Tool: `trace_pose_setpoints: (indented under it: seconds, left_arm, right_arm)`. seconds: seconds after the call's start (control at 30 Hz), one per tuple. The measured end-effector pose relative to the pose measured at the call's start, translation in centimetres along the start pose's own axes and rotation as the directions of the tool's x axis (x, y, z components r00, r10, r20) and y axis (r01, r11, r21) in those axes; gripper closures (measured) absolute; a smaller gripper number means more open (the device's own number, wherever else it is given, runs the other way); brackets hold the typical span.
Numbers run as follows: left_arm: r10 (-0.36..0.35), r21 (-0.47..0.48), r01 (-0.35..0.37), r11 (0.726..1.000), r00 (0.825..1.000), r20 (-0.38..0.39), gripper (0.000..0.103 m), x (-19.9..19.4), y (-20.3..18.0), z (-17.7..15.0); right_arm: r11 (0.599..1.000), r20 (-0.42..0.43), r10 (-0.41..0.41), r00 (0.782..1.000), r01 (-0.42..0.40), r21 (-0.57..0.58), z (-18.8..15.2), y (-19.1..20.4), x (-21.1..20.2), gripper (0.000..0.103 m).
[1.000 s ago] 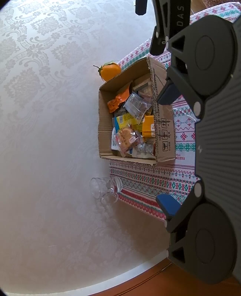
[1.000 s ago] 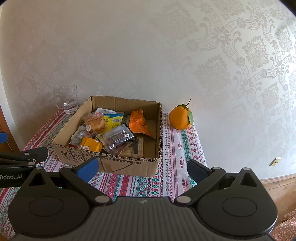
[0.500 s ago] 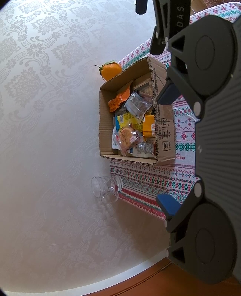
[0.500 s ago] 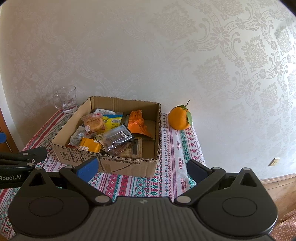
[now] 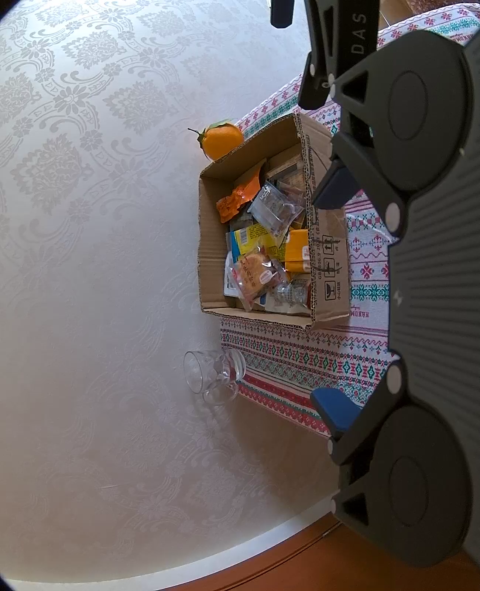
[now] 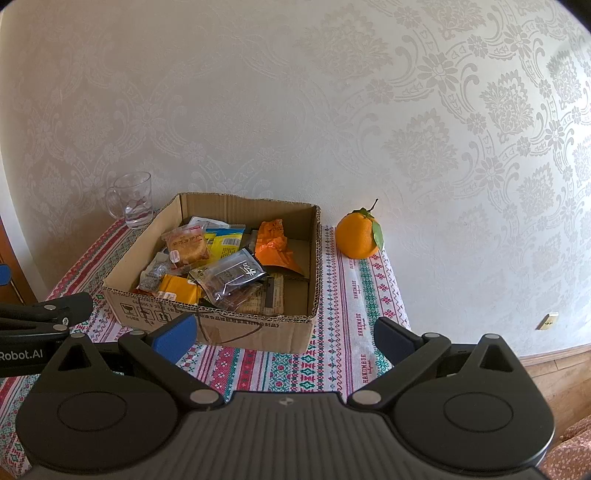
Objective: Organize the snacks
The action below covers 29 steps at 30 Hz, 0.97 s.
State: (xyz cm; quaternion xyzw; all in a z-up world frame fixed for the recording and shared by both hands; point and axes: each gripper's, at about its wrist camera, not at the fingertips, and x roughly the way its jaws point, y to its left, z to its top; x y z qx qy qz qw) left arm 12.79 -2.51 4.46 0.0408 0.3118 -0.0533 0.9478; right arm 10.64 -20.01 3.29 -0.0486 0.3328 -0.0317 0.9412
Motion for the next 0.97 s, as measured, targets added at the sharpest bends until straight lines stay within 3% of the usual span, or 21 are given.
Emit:
trace_pose_setpoints:
  seconds: [0.97]
  left_arm:
    - [-0.004, -0.015, 0.004, 1.000, 1.000, 0.005, 0.001, -0.38, 0.26, 0.10]
  right_arm:
    - [1.000, 0.011, -0.014, 1.000, 0.014, -0.011, 0.38, 0.21, -0.57, 0.000]
